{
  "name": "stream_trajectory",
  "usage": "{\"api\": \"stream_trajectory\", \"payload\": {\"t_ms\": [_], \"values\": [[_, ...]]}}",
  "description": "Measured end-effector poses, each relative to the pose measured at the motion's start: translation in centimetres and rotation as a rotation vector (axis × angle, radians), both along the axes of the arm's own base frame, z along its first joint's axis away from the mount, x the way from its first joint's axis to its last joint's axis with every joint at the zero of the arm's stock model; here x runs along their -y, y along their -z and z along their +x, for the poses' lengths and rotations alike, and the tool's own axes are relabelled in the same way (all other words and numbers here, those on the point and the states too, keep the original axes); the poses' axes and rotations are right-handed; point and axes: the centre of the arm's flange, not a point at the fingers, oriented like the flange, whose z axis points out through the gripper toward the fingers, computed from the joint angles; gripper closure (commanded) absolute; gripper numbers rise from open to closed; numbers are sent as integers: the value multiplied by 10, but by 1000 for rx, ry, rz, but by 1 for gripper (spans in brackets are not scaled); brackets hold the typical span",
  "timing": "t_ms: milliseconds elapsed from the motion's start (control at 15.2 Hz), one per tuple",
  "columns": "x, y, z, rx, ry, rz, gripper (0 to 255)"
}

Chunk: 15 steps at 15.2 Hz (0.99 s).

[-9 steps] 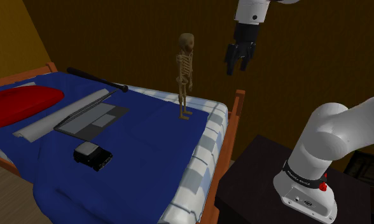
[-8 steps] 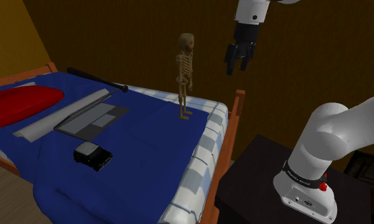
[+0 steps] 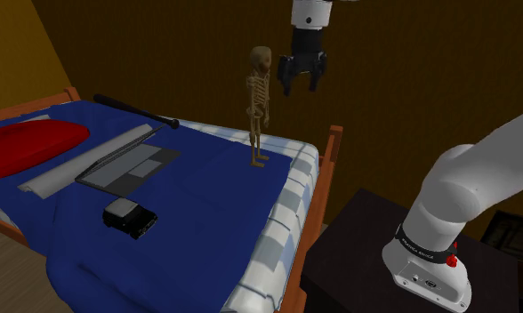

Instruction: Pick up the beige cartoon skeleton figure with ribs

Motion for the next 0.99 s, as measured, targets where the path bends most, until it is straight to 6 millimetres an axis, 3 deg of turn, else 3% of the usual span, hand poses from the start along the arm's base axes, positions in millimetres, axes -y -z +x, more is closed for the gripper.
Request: {"api": "stream_trajectory", "payload": {"t_ms": [396,990], "values": [[-17,-3,85,0,175,-44,0],[-8,-10,203,0,440,-111,0]]}}
